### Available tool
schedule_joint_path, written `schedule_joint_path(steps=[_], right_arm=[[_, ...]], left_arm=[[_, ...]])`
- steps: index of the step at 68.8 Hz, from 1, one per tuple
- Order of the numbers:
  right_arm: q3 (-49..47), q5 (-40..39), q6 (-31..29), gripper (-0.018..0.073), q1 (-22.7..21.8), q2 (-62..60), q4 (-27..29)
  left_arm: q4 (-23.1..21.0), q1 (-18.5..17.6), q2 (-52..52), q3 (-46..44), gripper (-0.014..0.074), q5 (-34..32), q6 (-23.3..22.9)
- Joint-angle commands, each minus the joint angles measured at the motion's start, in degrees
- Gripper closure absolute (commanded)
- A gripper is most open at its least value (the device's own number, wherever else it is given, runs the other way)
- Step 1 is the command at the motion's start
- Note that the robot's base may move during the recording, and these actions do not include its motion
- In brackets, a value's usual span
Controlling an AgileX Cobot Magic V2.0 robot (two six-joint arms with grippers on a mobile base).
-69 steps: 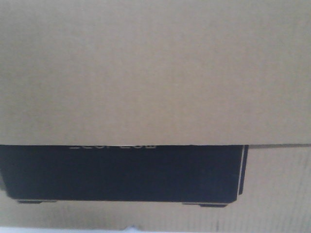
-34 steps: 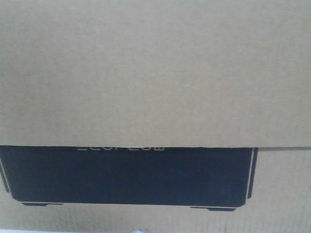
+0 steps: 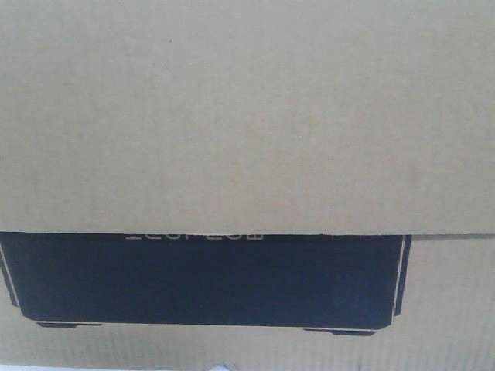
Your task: Grab box from left shelf to table start
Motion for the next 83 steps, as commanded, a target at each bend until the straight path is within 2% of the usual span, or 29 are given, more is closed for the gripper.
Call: schedule_joint_path(steps=[1, 5, 10, 30, 44, 54, 83], right_arm=[[3.8, -7.1, 0.0, 0.048, -0.3, -5.6, -1.5], [7.8, -9.3, 0.0, 0.0514, -0.3, -9.2, -1.7], [13.7, -12.2, -0.1, 0.051, -0.3, -14.2, -1.7], [37.0, -24.7, -0.1, 0.051, -0.3, -34.0, -1.7], [49.4, -33.4, -0.1, 0.051, -0.3, -45.2, -3.6], [53.5, -37.1, -0.1, 0.051, -0.3, -49.0, -3.8], [53.8, -37.1, -0.1, 0.051, -0.3, -49.1, -3.9]], left_arm=[[-0.2, -0.5, -6.1, 2.7, 0.056, -5.2, -0.7], [-0.1, -0.5, -10.2, 6.4, 0.0635, -6.9, -0.7], [0.1, -0.5, -15.0, 11.3, 0.0702, -9.2, -0.7], [0.5, -0.5, -35.3, 32.6, 0.0692, -22.0, -0.7], [1.0, -0.5, -45.2, 43.1, 0.0692, -28.8, -0.6], [1.0, -0.5, -49.3, 46.5, 0.0696, -31.4, -0.6], [0.8, -0.5, -50.0, 46.5, 0.0696, -30.8, -0.6]])
